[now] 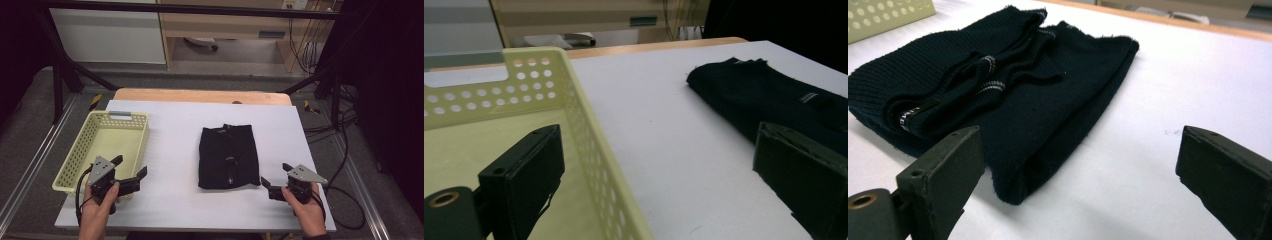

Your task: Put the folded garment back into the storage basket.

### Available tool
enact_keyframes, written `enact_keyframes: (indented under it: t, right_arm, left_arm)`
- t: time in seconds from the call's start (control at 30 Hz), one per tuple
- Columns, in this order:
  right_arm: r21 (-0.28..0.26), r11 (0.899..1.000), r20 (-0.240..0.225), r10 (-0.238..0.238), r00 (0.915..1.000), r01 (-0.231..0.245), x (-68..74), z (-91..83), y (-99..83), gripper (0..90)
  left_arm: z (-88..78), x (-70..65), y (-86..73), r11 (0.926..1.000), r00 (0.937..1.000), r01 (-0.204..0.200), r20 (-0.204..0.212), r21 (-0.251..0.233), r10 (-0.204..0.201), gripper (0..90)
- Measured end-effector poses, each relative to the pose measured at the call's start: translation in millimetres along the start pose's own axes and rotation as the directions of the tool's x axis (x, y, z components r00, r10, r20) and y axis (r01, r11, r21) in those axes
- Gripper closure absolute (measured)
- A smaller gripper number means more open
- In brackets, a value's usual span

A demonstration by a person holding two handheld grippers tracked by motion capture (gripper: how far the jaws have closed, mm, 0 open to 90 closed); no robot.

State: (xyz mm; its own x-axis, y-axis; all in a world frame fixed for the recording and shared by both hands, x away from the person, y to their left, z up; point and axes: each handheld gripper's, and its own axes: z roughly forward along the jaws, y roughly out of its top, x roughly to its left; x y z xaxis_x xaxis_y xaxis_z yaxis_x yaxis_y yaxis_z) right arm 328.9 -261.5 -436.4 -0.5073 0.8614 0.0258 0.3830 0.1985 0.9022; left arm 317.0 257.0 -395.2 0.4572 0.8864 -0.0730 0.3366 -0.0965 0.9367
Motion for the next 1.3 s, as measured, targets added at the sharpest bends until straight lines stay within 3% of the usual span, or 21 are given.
enact_keyframes:
  t: [0.23,0.3,0.37,0.47,0.57,0.7,0.73,0.9,1.03,1.07,1.1,1.3]
  right_arm:
    - [0.025,1.000,-0.002,-0.005,1.0000,0.005,0.4,1.6,-1.3,6.0]
    - [0.022,1.000,0.001,0.001,1.0000,-0.001,0.6,0.7,-1.1,6.1]
    - [0.020,1.000,0.001,0.000,1.0000,0.000,0.6,0.6,-0.8,6.2]
    - [0.027,1.000,-0.003,-0.007,1.0000,0.007,2.6,1.5,-0.4,6.1]
    - [0.033,0.999,-0.008,-0.015,0.9999,0.015,3.3,2.9,-0.3,6.0]
    - [0.036,0.999,-0.011,-0.020,0.9997,0.020,4.4,2.5,-0.2,5.9]
    - [0.035,0.999,-0.011,-0.020,0.9997,0.021,4.6,2.6,0.1,5.8]
    - [0.043,0.999,-0.016,-0.031,0.9994,0.031,6.2,4.0,-0.3,6.4]
    - [0.054,0.998,-0.020,-0.031,0.9993,0.032,6.0,4.4,-1.1,6.0]
    - [0.054,0.998,-0.019,-0.027,0.9995,0.028,6.1,4.1,-1.1,5.9]
    - [0.052,0.998,-0.018,-0.023,0.9996,0.024,6.2,3.9,-1.0,5.7]
    - [0.072,0.997,-0.015,-0.012,0.9998,0.013,16.3,4.6,-1.3,5.6]
  left_arm:
    - [1.9,-14.2,-1.7,1.0000,0.9991,-0.005,0.043,0.004,0.005,5.5]
    - [3.1,-22.3,-2.1,0.9991,0.9976,-0.041,0.055,0.009,0.041,5.4]
    - [4.5,-27.0,-2.4,0.9987,0.9965,-0.050,0.067,0.007,0.049,4.8]
    - [12.2,-40.7,-5.5,0.9950,0.9908,-0.088,0.107,0.047,0.083,5.4]
    - [16.1,-45.2,-8.0,0.9932,0.9880,-0.097,0.127,0.065,0.088,5.8]
    - [24.6,-56.0,-11.4,0.9884,0.9759,-0.113,0.198,0.102,0.091,6.5]
    - [24.6,-56.0,-11.4,0.9884,0.9759,-0.113,0.198,0.102,0.091,6.4]
    - [36.5,-67.8,-14.0,0.9768,0.9639,-0.160,0.236,0.143,0.123,6.4]
    - [38.1,-67.9,-11.7,0.9741,0.9658,-0.177,0.215,0.141,0.144,6.5]
    - [39.0,-67.6,-12.1,0.9781,0.9667,-0.147,0.231,0.147,0.111,6.7]
    - [39.0,-67.6,-12.1,0.9781,0.9667,-0.147,0.231,0.147,0.111,6.6]
    - [52.8,-81.2,-17.3,0.9638,0.9501,-0.207,0.269,0.168,0.157,6.4]
